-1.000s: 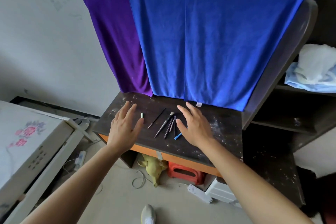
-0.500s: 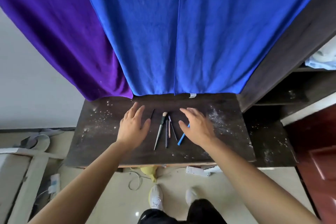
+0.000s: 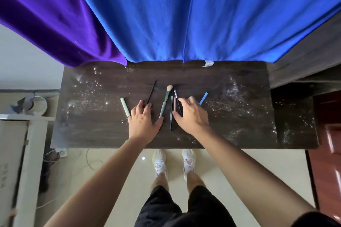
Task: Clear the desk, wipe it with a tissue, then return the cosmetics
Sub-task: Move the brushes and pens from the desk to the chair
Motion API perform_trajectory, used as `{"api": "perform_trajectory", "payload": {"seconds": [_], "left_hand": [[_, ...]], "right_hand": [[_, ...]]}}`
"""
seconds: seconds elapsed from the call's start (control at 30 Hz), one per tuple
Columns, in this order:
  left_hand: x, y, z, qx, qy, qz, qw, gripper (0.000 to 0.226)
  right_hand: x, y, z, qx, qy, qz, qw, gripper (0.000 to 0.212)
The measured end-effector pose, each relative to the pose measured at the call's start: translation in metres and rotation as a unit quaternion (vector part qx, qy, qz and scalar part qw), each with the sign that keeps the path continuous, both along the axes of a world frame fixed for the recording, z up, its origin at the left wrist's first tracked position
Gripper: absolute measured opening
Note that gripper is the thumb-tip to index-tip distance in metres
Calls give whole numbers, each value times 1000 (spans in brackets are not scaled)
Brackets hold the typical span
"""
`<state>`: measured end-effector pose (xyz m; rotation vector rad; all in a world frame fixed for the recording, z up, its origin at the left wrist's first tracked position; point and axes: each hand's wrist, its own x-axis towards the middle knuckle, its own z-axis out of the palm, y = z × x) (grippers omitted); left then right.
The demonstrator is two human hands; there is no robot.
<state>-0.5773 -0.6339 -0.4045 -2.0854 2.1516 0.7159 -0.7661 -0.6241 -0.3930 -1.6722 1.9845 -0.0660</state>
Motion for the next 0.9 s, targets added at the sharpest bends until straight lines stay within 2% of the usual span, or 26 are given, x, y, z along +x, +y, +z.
{"api": "perform_trajectory", "payload": {"seconds": [0.13, 0.27, 0.5, 0.67, 0.83, 0.9], "left_hand": [[-9, -6, -6, -37, 24, -12, 999, 51], [-14, -14, -5, -78, 85, 40, 992, 32], [-16, -37, -4, -38, 114, 126, 985, 34], [-14, -42, -7, -28, 120, 150, 981, 35], [-11, -39, -7, -34, 132, 156, 978, 34], [-8, -38, -7, -36, 136, 161, 977, 34]], "right_hand": [[-11, -6, -6, 2, -9, -25, 1000, 39], [-26, -14, -10, 6, -31, -59, 998, 26], [-23, -32, -14, 4, -76, -73, 994, 19], [-27, -35, -15, 8, -97, -98, 990, 18], [-30, -30, -13, 31, -118, -139, 983, 28], [-30, -28, -14, 35, -107, -138, 984, 22]]}}
